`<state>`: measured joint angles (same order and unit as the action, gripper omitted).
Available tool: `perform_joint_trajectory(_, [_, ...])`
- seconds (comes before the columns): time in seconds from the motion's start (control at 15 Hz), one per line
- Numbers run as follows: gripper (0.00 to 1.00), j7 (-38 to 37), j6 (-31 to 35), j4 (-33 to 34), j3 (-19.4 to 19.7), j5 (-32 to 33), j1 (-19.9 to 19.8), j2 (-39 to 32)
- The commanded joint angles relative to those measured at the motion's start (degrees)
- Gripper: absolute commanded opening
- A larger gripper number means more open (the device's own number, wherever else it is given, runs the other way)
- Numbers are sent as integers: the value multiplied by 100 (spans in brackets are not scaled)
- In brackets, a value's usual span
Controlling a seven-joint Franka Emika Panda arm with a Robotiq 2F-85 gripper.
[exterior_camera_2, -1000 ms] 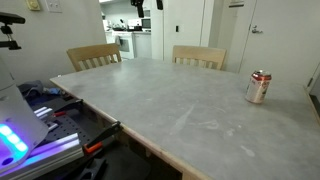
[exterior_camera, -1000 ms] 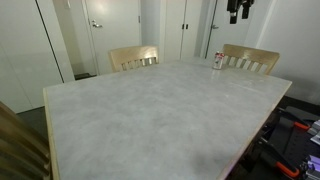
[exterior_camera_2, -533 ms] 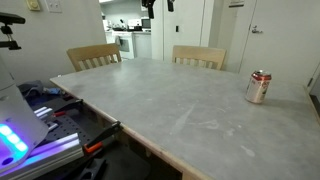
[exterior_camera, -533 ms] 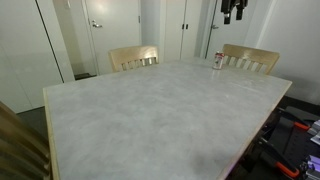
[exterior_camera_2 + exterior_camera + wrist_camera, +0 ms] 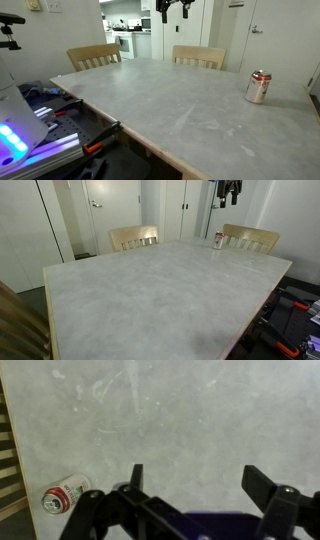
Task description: Move the can to the left side of the table
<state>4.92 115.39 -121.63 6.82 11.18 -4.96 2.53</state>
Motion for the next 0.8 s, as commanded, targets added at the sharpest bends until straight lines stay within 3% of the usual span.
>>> perform_joint_trajectory(0.0, [100,-7,-17,12,-49,-4,-23,16])
perform_joint_trajectory(0.4, [100,-92,-41,385,13,146,-90,-337])
perform_joint_trajectory(0.73, [100,565,-368,1528,252,-283,-331,-1270])
